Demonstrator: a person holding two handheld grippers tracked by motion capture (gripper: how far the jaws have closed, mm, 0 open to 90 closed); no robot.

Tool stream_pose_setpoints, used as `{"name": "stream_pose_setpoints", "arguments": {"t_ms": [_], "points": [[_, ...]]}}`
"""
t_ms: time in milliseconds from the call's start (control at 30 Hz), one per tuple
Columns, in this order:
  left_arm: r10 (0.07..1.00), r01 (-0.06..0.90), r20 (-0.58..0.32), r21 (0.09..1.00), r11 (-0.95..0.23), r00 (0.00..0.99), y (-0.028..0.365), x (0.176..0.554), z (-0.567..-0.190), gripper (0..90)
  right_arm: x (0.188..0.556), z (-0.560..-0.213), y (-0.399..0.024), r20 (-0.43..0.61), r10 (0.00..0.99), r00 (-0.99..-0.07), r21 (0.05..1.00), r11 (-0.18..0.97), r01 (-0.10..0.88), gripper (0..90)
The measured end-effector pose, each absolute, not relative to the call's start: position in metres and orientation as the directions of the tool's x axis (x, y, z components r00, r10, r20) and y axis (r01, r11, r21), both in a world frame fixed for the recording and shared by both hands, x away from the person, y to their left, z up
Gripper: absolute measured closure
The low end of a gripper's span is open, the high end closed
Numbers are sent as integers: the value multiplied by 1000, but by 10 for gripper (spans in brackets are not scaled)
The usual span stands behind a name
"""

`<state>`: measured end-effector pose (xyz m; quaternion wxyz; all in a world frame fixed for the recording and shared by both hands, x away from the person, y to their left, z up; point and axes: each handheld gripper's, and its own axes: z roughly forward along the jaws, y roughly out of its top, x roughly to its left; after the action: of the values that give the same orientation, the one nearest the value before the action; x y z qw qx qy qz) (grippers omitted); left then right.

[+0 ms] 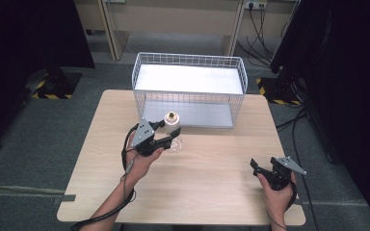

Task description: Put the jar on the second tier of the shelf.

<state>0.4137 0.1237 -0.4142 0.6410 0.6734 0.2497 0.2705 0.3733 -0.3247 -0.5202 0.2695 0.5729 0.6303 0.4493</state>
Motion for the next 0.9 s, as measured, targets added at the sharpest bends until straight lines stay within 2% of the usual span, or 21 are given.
{"name": "stream_pose_setpoints", "arguments": {"t_ms": [900], "points": [[722,-51,65,998,-42,689,129,434,-371,459,374,-520,-325,182,963,-199,869,-63,491,88]]}}
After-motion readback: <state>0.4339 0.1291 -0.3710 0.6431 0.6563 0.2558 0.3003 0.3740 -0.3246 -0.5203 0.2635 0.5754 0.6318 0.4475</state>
